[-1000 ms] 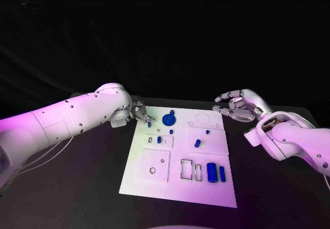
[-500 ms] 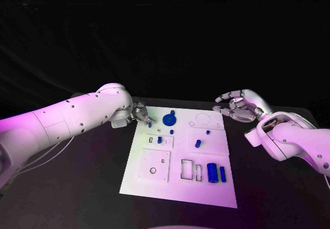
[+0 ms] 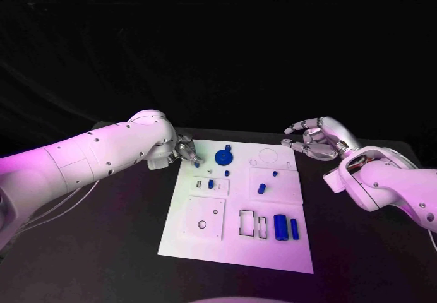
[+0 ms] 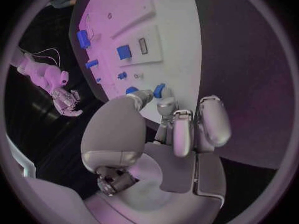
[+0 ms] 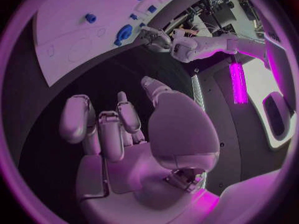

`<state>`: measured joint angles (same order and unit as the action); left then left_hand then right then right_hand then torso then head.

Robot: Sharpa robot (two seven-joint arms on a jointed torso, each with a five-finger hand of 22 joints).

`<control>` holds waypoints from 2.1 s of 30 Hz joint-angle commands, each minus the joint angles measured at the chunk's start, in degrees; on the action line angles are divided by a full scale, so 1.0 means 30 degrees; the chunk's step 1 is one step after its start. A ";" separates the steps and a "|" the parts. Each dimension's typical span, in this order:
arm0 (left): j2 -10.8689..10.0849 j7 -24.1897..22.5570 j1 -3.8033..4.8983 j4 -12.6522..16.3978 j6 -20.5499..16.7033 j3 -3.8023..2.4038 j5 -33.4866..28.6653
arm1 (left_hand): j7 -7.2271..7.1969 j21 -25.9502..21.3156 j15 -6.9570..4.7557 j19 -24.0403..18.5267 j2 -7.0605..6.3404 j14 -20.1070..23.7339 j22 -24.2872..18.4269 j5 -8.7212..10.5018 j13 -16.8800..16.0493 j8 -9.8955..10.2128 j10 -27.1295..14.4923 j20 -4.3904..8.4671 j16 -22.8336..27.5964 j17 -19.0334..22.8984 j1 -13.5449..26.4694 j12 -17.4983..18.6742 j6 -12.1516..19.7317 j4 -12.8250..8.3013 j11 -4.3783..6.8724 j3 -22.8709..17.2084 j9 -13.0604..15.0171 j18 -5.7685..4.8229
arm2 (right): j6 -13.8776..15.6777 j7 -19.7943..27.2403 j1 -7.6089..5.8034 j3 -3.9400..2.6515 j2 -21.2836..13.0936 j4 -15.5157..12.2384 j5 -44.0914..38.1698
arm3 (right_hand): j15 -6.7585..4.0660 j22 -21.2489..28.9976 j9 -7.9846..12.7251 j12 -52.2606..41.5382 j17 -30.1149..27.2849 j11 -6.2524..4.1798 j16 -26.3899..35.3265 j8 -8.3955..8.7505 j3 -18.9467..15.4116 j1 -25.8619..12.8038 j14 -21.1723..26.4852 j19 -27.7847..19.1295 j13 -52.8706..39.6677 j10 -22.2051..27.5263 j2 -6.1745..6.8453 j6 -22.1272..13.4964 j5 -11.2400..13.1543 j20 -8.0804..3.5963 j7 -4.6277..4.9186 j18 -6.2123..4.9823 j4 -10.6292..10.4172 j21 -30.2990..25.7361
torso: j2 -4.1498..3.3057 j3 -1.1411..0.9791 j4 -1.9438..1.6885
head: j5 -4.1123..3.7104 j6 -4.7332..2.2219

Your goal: Assemble the parts on the task board

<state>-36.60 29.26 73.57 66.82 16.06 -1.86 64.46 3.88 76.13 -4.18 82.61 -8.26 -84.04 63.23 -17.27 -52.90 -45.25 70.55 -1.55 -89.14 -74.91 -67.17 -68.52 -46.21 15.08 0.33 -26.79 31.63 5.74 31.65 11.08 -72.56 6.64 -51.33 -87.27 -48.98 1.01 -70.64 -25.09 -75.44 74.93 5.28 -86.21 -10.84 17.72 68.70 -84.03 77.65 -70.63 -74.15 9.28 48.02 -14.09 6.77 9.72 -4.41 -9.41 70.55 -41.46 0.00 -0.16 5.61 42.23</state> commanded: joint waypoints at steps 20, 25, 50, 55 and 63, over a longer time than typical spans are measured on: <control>-0.0939 -0.0499 -0.0028 0.0994 -0.1418 0.0034 -0.2820 | 0.0086 0.0085 0.0031 0.0010 0.0043 -0.1726 0.0167 0.0361 0.0091 -0.0810 0.0140 -0.0113 0.0092 -0.4014 -0.1865 -0.0004 0.0479 -0.2418 0.0045 -0.5792 0.0446 -0.0244 | -0.0127 0.0098 0.0017 0.0002 -0.0019 0.0004 -0.0067 | -0.0163 -0.0005 -0.0019 0.0023 0.1060 -0.0138 0.0082 -0.0114 -0.0003 -0.0159 -0.1087 0.0021 -0.0038 -0.0067 -0.0100 0.0016 -0.0060 -0.0094 -0.0006 -0.0254 -0.0166 -0.0108 | 0.0061 -0.0026 -0.0044 | 0.0054 0.0037; -0.1818 -0.0582 -0.0032 0.2191 -0.1985 0.0036 -0.3831 | 0.0012 0.0111 -0.0023 0.0019 -0.0267 -0.1692 0.0204 0.0275 -0.0083 -0.1002 0.0344 -0.0091 0.0147 -0.3868 -0.1405 -0.0153 0.0318 -0.2870 0.0082 -0.6781 0.0509 -0.0248 | -0.0133 0.0087 0.0019 0.0003 -0.0063 -0.0003 -0.0067 | -0.0164 -0.0014 -0.0022 0.0021 0.1078 -0.0140 0.0076 -0.0118 -0.0005 -0.0153 -0.1091 0.0027 -0.0039 -0.0070 -0.0109 0.0017 -0.0087 -0.0095 -0.0006 -0.0251 -0.0178 -0.0101 | 0.0048 -0.0019 -0.0049 | 0.0072 -0.0008; -0.3855 -0.0728 -0.1151 0.6125 -0.2812 0.0075 -0.1486 | -0.0116 0.0210 -0.0131 0.0072 -0.0700 -0.1715 0.0361 0.0150 -0.0486 -0.1199 0.0800 0.0004 0.0118 -0.3934 -0.0461 -0.0446 -0.0058 -0.3625 0.0210 -0.8203 0.0496 -0.0271 | -0.0274 -0.0018 0.0095 0.0015 -0.0068 0.0034 -0.0067 | -0.0166 0.0021 -0.0026 0.0035 0.1064 -0.0141 0.0082 -0.0122 -0.0015 -0.0150 -0.1089 0.0007 -0.0016 -0.0055 -0.0114 0.0018 -0.0133 -0.0097 -0.0007 -0.0261 -0.0198 -0.0142 | 0.0035 -0.0015 -0.0007 | 0.0312 -0.0030; -0.3797 -0.0656 -0.1298 0.6224 -0.2702 0.0092 -0.0976 | -0.0125 0.0252 -0.0142 0.0096 -0.0726 -0.1727 0.0439 0.0107 -0.0568 -0.1214 0.0856 0.0015 0.0101 -0.3980 -0.0364 -0.0500 -0.0089 -0.3695 0.0220 -0.8320 0.0491 -0.0285 | -0.0285 -0.0033 0.0102 0.0017 -0.0063 0.0038 -0.0067 | -0.0166 0.0043 -0.0027 0.0043 0.1047 -0.0141 0.0088 -0.0124 -0.0019 -0.0150 -0.1085 -0.0007 -0.0004 -0.0046 -0.0115 0.0019 -0.0146 -0.0097 -0.0008 -0.0267 -0.0206 -0.0166 | 0.0007 -0.0004 -0.0022 | 0.0305 -0.0021; -0.3700 -0.0549 -0.1419 0.6325 -0.2504 0.0132 -0.0547 | -0.0156 0.0317 -0.0168 0.0135 -0.0769 -0.1736 0.0542 0.0011 -0.0861 -0.1281 0.1056 0.0042 0.0087 -0.4010 -0.0120 -0.0709 -0.0171 -0.3844 0.0250 -0.8543 0.0500 -0.0302 | -0.0288 -0.0040 0.0106 0.0019 -0.0073 0.0029 -0.0067 | -0.0166 0.0043 -0.0027 0.0043 0.1047 -0.0141 0.0088 -0.0124 -0.0019 -0.0150 -0.1085 -0.0007 -0.0004 -0.0046 -0.0115 0.0019 -0.0146 -0.0097 -0.0008 -0.0267 -0.0206 -0.0166 | -0.0006 -0.0010 -0.0015 | 0.0320 0.0048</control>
<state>-47.86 27.78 69.36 85.57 7.93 -1.47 61.20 3.96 76.84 -4.18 82.61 -10.56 -84.04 64.81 -17.05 -55.41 -48.81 73.34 -1.55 -88.92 -74.90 -67.97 -70.34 -45.73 14.36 1.04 -41.37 33.11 5.74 31.54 10.94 -72.28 6.69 -51.56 -87.14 -48.96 1.01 -70.56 -25.12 -75.44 74.91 5.07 -86.21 -10.84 17.72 68.70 -84.03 77.65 -70.67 -74.36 9.28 48.01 -14.32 6.77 9.72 -4.41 -9.73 70.20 -41.46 -0.02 -0.20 6.56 42.29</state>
